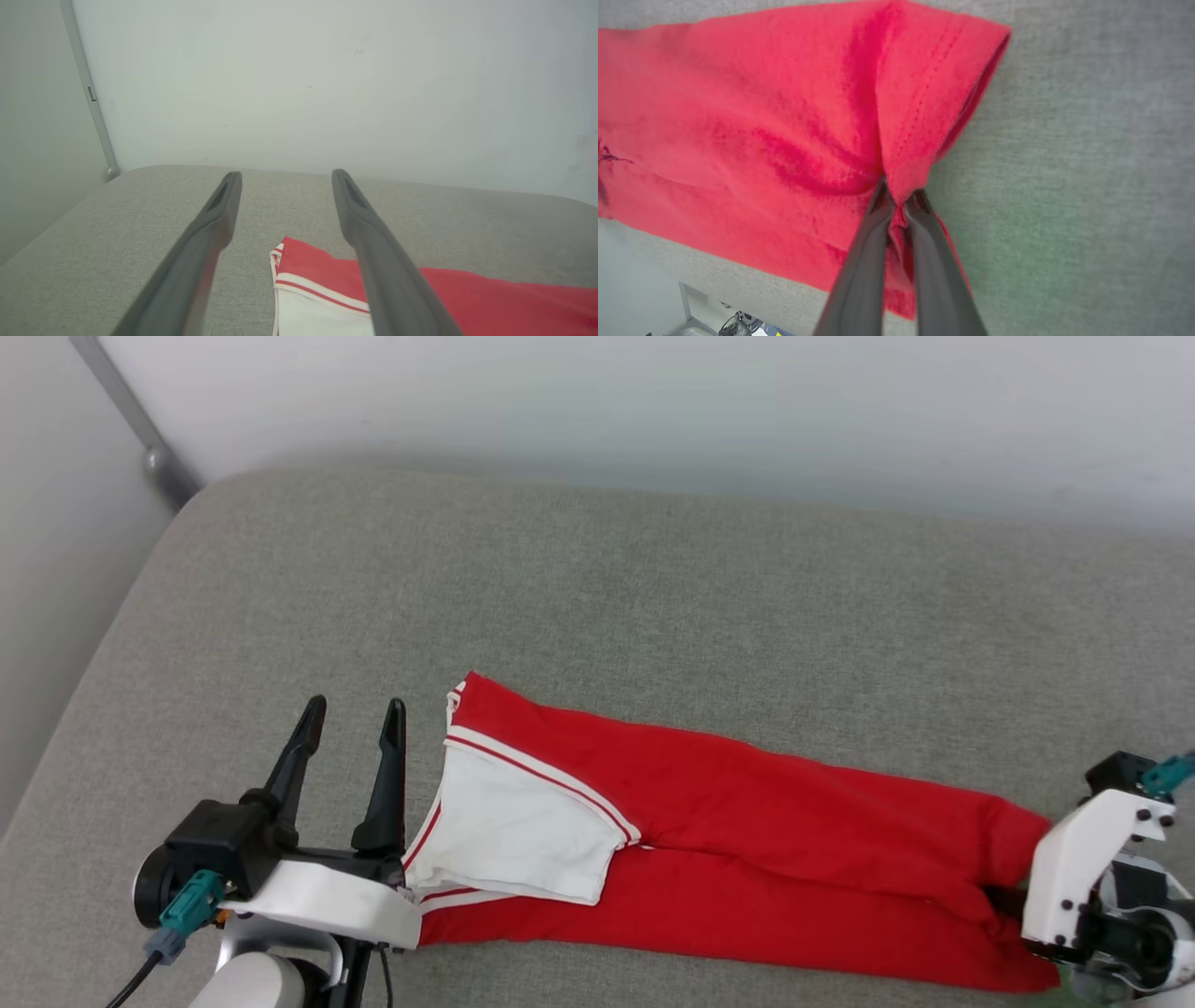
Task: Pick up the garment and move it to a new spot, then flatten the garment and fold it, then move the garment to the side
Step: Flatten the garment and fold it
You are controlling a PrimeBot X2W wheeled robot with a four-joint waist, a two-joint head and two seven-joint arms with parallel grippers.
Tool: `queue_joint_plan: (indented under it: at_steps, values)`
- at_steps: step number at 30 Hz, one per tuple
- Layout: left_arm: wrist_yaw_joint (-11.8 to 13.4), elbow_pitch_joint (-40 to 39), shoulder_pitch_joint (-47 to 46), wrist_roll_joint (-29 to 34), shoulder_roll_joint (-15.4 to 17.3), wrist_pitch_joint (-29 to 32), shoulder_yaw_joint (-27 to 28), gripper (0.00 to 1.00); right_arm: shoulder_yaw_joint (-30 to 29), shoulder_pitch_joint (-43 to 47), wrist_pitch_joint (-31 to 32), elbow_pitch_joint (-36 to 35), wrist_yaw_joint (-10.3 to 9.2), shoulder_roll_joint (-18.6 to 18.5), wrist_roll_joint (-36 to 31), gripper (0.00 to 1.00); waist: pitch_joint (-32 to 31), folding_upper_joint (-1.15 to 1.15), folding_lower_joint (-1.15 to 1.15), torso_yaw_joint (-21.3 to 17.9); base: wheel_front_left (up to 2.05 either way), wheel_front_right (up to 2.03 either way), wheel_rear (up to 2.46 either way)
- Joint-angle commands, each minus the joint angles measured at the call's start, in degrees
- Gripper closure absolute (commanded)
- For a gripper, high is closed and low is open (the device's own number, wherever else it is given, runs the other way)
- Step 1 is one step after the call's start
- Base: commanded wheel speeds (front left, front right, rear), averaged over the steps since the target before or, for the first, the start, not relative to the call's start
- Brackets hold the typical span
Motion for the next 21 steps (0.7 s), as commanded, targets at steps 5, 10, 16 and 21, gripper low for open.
queue_joint_plan:
  at_steps: [5,10,16,21]
  values:
    - [1.21,0.45,2.00,0.24,0.98,0.75,0.27,0.00,2.70,-0.38,-0.78,-1.43,-0.03,-1.25,1.26,1.00,-3.14,0.00,0.00,-2.07,0.00,0.00,0.00]
    - [2.43,0.73,4.20,-0.08,1.36,0.97,0.59,0.00,3.49,1.15,-1.09,-3.78,-0.03,-2.82,1.80,1.00,-5.34,0.00,0.00,-4.13,0.00,0.00,0.00]
    - [3.16,0.57,6.07,-0.27,1.48,1.11,0.50,0.00,-0.98,3.32,0.15,-5.98,-0.03,-5.22,1.22,1.00,-7.25,0.00,0.00,-6.00,0.00,0.00,0.00]
    - [3.35,-0.03,6.50,-0.10,1.60,1.18,0.04,0.00,-7.46,4.46,1.68,-8.55,-0.03,-7.09,-0.19,1.00,-7.65,0.00,0.00,-6.52,0.00,0.00,0.00]
